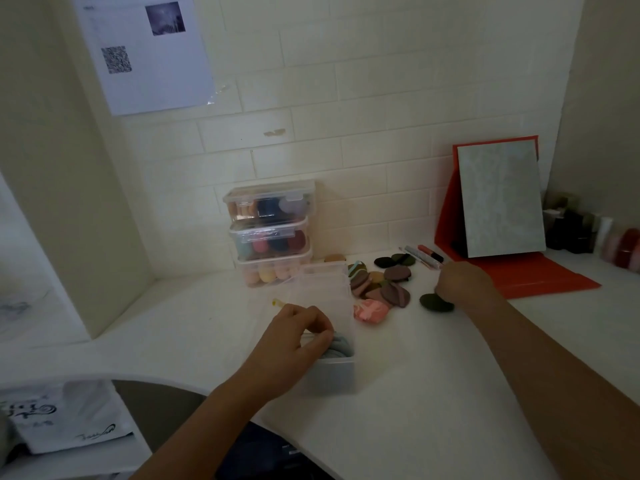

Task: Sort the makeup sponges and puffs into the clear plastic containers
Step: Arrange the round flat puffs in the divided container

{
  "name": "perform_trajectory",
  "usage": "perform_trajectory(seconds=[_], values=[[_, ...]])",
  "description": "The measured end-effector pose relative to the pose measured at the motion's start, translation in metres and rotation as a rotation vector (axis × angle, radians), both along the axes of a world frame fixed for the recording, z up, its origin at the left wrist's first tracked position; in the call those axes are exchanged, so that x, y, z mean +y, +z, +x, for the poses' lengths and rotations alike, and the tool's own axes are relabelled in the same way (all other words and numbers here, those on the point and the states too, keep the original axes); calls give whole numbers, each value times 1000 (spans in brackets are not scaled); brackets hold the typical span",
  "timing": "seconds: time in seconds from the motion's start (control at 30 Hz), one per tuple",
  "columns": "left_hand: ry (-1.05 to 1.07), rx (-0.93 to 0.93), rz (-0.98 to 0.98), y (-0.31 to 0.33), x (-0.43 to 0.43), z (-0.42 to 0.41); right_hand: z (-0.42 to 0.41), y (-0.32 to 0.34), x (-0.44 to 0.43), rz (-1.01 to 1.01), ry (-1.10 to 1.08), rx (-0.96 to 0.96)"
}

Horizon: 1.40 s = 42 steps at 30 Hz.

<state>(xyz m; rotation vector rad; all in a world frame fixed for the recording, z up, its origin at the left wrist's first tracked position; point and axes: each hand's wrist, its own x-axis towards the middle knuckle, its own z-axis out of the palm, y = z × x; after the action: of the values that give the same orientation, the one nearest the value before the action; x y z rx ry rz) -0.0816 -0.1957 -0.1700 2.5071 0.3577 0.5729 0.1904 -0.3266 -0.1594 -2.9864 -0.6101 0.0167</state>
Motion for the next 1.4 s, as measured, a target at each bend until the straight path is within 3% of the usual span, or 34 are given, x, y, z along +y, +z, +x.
perform_trajectory(seconds=[0.3,0.47,0.6,0.7,0.87,1.07,1.27,1.4], values=[[18,20,-1,3,-3,0,1,5,9,151,69,21],[9,21,3,3,-3,0,-6,22,12,377,151,-70],[14,26,6,3,-3,1,-30,54,19,845,295,170],[15,26,3,4,-4,1,-67,77,19,980,443,434],[6,10,6,5,-4,0,-104,83,17,542,759,546],[1,-28,68,-1,2,3,-114,68,31,579,755,486],[31,-40,63,-3,4,3,-127,70,29,122,813,286],[36,-37,38,0,2,3,-136,72,29,50,905,36]])
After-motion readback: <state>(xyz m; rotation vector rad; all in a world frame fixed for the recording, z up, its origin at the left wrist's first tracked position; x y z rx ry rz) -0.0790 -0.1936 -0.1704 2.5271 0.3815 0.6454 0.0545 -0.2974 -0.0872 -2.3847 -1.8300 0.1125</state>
